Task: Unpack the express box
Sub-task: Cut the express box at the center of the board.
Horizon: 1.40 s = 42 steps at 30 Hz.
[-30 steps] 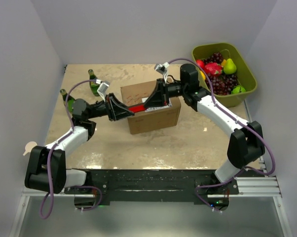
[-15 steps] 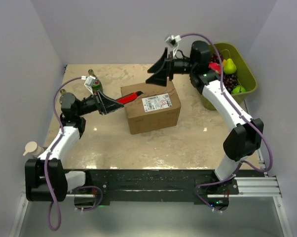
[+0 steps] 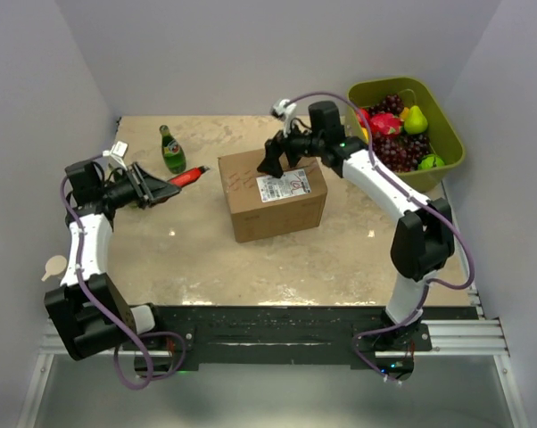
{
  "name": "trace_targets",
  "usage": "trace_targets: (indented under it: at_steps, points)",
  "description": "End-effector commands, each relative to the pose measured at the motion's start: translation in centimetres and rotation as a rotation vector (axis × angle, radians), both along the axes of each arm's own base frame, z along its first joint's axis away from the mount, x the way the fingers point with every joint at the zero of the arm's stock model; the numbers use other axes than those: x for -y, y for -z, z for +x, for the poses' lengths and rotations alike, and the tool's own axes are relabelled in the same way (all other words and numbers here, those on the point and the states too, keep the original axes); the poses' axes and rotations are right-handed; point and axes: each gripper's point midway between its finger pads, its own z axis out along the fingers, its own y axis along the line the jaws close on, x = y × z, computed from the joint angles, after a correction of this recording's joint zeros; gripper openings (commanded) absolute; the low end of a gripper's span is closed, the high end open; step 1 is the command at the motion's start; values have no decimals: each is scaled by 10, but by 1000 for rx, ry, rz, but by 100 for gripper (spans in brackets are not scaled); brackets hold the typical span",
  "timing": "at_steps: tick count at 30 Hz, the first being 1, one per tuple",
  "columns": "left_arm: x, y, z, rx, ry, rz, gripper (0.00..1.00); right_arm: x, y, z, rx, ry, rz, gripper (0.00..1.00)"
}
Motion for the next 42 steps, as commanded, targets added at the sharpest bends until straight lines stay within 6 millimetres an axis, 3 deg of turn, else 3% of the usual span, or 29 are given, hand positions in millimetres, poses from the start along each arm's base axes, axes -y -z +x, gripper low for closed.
trace_targets:
  at_steps: [1, 6, 12, 14, 17, 18, 21, 24, 26, 29, 30, 33, 42]
  points:
    - [-2, 0, -10, -74, 11, -66, 0, 9, -3, 2, 250, 102, -144, 99]
    - [-3, 16, -8, -116, -1, -78, 0, 9, 13, 4, 207, 158, -107, 95]
    - [-7, 36, 1, -147, 9, -81, 0, -3, 37, -28, 123, 6, -64, 93]
    - [-7, 37, 3, -132, 25, -80, 0, -6, 35, -34, 107, -10, -41, 93]
    - [-6, 37, 5, -128, 50, -78, 0, -6, -5, -24, 147, 26, 67, 93]
    - [-6, 36, 7, -129, 55, -80, 0, -5, -30, -13, 190, 48, 116, 93]
    - [1, 31, 5, -115, 91, -84, 0, -14, -68, -8, 225, -4, 192, 88]
    - [12, 25, 2, -93, 130, -79, 0, -13, -86, 11, 307, 77, 186, 84]
    - [18, 21, 0, -90, 151, -89, 0, -4, -71, 38, 363, 244, 76, 80]
    - [18, 19, 1, -82, 140, -87, 0, 4, -46, 55, 424, 324, -17, 74]
    - [18, 19, 2, -77, 140, -85, 0, 9, -19, 54, 408, 333, -60, 71]
    - [18, 15, 3, -67, 138, -83, 0, 16, 15, 53, 407, 340, -121, 63]
    - [13, 6, 12, -37, 118, -62, 0, 23, 88, 27, 250, 275, -216, 64]
